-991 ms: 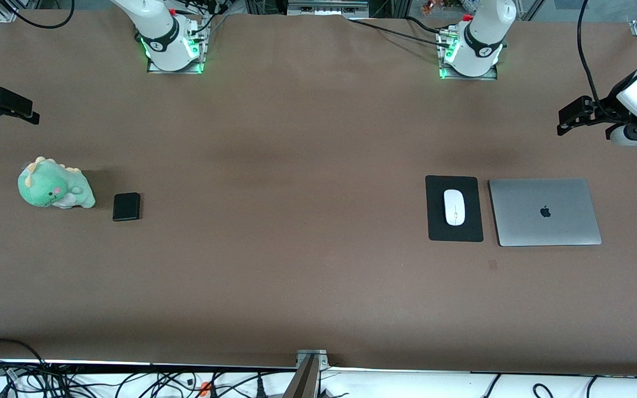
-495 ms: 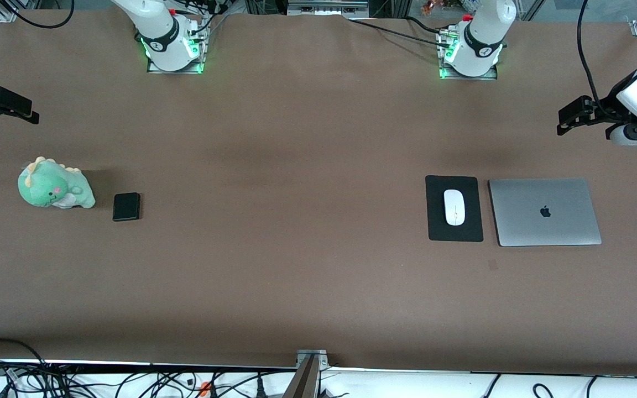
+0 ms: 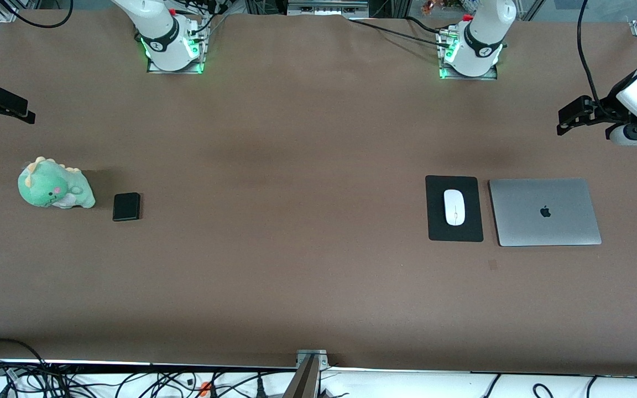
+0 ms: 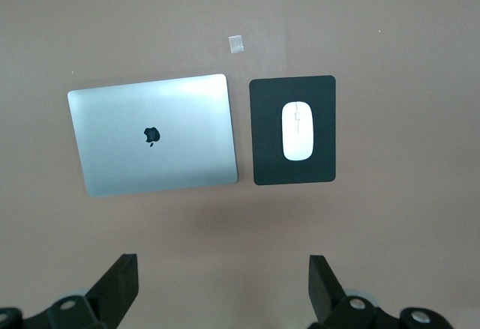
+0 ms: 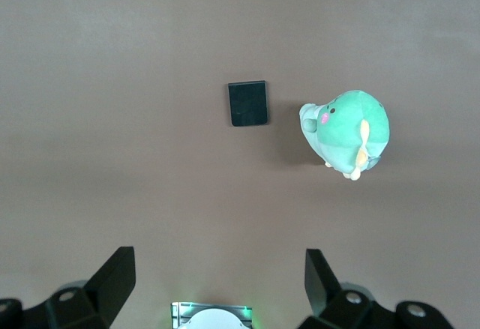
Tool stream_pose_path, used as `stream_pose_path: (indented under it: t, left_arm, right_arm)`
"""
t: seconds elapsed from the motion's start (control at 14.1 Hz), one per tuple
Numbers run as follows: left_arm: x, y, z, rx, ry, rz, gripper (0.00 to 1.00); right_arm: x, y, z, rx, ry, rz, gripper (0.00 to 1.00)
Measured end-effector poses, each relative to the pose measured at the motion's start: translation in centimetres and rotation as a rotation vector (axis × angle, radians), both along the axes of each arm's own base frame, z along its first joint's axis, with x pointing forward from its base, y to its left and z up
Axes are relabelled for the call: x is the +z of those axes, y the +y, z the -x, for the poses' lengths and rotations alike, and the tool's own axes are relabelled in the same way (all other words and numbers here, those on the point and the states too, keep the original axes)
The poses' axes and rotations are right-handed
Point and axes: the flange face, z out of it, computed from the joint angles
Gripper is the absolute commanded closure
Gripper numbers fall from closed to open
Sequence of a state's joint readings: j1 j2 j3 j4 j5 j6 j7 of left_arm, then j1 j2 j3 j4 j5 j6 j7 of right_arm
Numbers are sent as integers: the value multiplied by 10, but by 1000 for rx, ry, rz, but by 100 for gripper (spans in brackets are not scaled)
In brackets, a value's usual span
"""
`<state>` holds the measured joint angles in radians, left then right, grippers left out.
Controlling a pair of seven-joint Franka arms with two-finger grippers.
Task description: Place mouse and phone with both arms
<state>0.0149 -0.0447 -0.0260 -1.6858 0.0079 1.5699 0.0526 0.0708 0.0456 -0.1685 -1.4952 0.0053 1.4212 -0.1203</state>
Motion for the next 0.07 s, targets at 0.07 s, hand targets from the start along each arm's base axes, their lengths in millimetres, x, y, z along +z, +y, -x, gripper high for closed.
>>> stream_pose_path:
  t: [0.07]
  left_arm:
    - [0,0,0,0,0,0,0]
  right_arm:
    - [3,1,0,2,-7,1,0]
